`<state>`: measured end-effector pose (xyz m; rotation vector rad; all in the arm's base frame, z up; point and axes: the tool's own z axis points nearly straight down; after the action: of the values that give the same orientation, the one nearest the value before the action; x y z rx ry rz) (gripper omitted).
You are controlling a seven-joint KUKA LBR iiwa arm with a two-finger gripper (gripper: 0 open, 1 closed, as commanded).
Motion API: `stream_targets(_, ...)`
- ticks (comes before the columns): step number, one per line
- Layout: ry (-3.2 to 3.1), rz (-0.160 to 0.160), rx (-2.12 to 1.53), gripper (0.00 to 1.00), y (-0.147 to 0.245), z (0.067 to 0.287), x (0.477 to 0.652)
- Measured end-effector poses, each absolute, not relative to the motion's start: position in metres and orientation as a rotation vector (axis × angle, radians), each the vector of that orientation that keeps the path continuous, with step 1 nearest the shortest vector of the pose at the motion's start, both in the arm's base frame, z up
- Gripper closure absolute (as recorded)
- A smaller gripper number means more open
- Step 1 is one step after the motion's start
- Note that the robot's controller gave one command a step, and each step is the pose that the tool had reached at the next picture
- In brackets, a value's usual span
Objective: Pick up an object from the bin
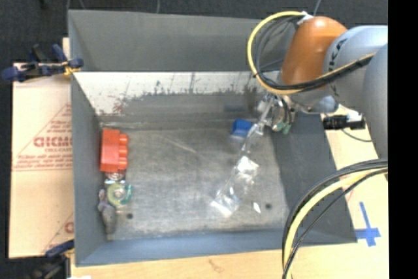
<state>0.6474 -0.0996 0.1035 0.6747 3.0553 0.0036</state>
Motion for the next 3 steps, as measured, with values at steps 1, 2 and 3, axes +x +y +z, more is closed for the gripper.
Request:
stream_targets(1,2.963,0.005,1.019,0.00,-0.0923,0.0742,0.6452)
stream_targets(2,2.965,-0.002,1.011,0.00,-0.0941,0.0761,0.6469)
stream_targets(3,2.962,-0.004,1.007,1.00,-0.0953,0.0779,0.6481)
